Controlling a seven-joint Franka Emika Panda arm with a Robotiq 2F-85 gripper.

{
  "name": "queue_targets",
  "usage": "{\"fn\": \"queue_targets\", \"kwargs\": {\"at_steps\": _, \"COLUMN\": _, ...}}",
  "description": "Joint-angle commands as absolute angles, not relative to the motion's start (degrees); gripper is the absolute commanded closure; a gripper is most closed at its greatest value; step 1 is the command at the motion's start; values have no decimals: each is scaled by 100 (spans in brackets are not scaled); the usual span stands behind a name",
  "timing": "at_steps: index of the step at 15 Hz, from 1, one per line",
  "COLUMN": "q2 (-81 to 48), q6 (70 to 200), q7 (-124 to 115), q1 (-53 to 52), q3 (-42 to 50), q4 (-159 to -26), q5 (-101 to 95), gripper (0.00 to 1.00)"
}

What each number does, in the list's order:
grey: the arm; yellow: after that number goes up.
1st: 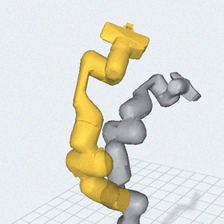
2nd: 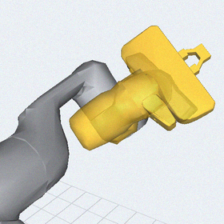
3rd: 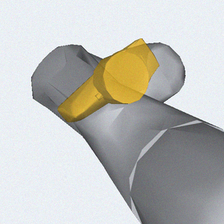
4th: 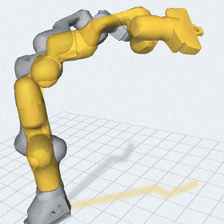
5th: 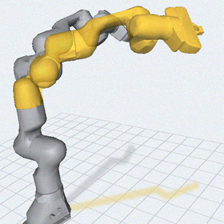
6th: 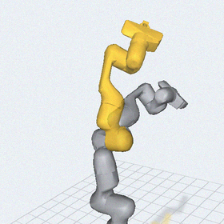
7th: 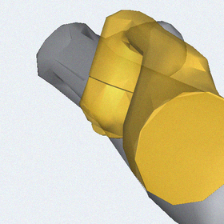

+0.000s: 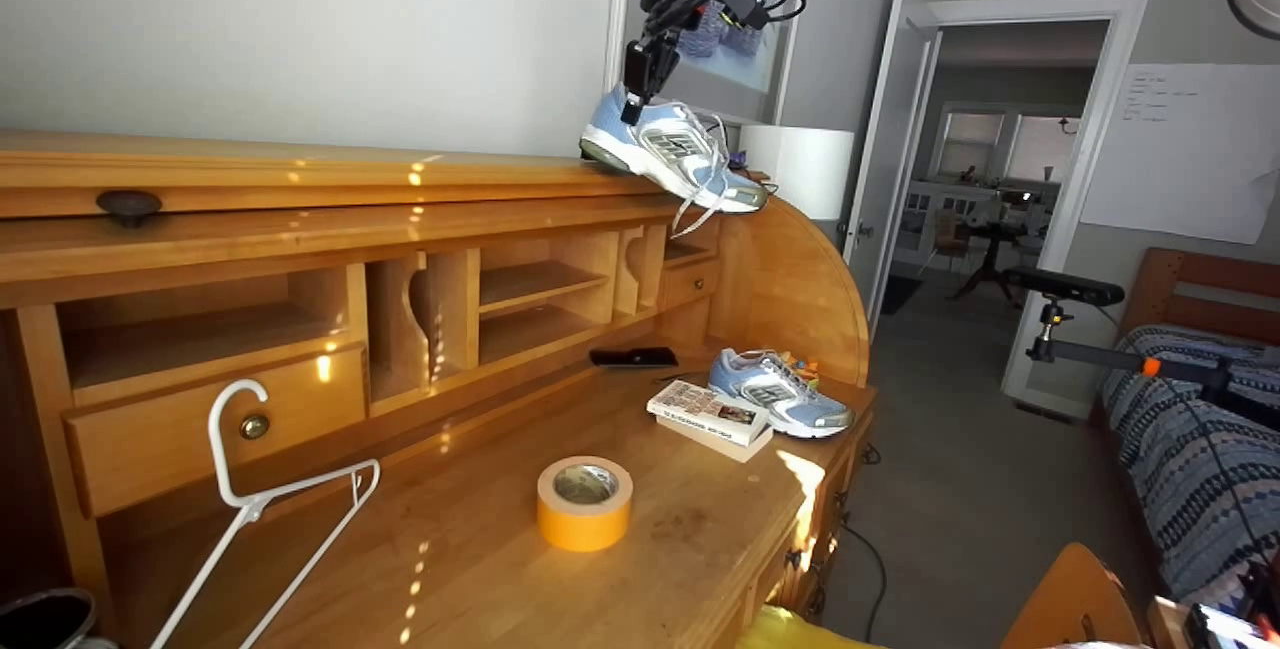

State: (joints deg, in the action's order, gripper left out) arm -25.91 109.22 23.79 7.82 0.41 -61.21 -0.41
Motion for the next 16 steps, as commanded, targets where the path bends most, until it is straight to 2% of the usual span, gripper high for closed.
{"fn": "queue_targets", "kwargs": {"at_steps": 1, "q2": -2821, "q6": 10737, "q7": 2563, "q1": 702, "q3": -4, "q4": -5633, "q5": -132, "gripper": 98}}
{"fn": "queue_targets", "kwargs": {"at_steps": 16, "q2": -2888, "q6": 9673, "q7": 5928, "q1": 480, "q3": -510, "q4": -5299, "q5": -448, "gripper": 98}}
